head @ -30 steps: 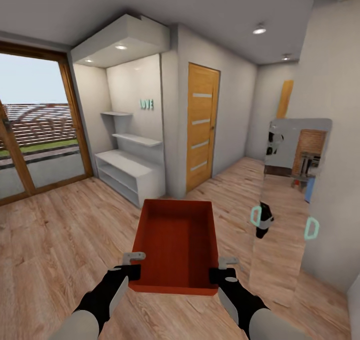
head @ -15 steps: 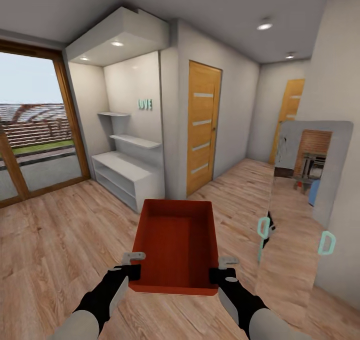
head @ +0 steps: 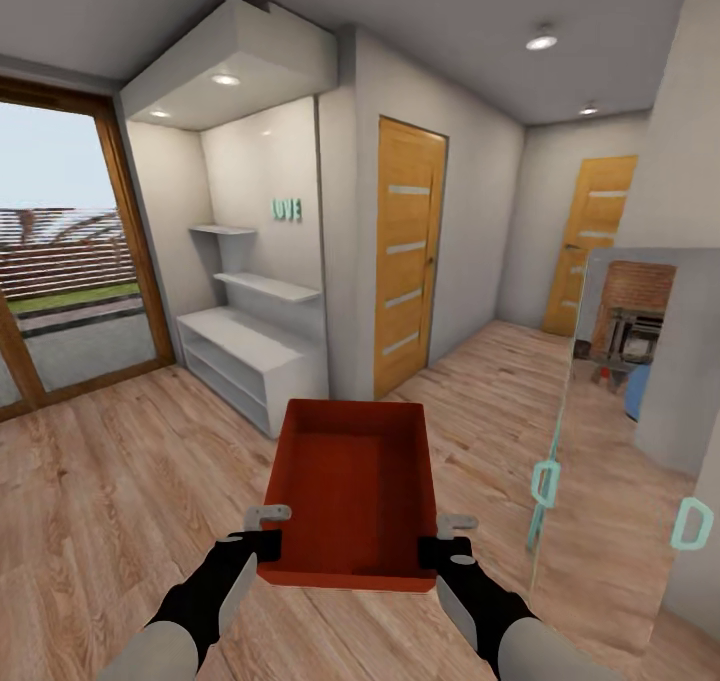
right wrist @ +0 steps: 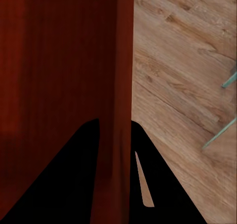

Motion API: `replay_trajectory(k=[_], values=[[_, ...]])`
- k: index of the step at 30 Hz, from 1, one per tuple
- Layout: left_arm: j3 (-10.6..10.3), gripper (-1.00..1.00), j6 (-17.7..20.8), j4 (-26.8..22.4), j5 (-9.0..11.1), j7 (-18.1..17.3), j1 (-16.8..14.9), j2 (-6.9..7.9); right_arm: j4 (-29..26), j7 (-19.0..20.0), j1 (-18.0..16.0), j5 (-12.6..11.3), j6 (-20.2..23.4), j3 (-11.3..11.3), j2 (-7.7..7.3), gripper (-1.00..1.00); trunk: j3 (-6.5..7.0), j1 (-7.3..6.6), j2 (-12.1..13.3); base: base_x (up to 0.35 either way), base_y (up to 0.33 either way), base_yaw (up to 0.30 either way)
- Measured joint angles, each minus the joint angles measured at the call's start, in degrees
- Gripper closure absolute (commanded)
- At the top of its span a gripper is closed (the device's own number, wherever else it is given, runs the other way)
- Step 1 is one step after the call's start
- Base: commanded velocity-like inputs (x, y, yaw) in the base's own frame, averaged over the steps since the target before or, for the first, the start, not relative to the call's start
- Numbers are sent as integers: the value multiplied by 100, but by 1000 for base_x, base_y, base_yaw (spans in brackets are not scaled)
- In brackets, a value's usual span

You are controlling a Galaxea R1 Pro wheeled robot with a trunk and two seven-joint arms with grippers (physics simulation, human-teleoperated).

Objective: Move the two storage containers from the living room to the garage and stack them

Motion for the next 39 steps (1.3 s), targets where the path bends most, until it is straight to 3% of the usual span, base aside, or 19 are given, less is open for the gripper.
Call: replay_trajectory(k=[39], values=[[1,100,-2,-1,-2,14,0,-10,-4,9,0,-6,0,4,-10,100,0,0,0,323,0,0]])
